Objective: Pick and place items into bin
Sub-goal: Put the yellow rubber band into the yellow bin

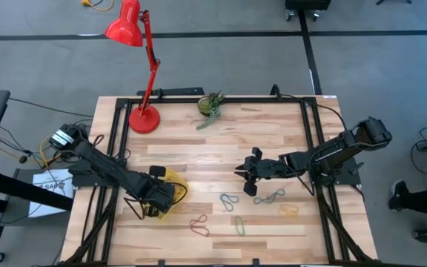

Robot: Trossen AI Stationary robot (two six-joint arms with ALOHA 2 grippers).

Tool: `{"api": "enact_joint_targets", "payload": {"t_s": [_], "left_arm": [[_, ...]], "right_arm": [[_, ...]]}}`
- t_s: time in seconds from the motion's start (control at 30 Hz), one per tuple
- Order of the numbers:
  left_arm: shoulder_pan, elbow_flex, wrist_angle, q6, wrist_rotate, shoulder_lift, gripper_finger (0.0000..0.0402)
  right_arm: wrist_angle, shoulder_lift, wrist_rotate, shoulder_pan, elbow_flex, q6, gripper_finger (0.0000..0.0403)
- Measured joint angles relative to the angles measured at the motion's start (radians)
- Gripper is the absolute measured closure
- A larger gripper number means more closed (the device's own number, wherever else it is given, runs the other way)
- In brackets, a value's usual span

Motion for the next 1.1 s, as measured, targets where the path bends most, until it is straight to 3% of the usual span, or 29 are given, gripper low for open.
{"api": "enact_joint_targets", "payload": {"t_s": [0.17,0.6,0.8,1.1], "left_arm": [[0.011,-0.017,0.000,0.000,0.059,0.044,0.0315],[0.012,-0.004,-0.057,0.052,0.026,0.099,0.0326],[0.012,0.089,-0.137,0.081,0.021,0.099,0.0393],[0.012,0.318,-0.398,0.052,-0.048,0.099,0.0400]], "right_arm": [[0.000,0.000,0.000,0.000,0.000,0.000,0.0330],[0.000,0.000,0.000,0.000,0.000,0.000,0.0330],[0.000,0.000,0.003,0.000,0.000,0.000,0.0330],[0.000,0.000,0.003,0.000,0.000,0.000,0.0330]]}}
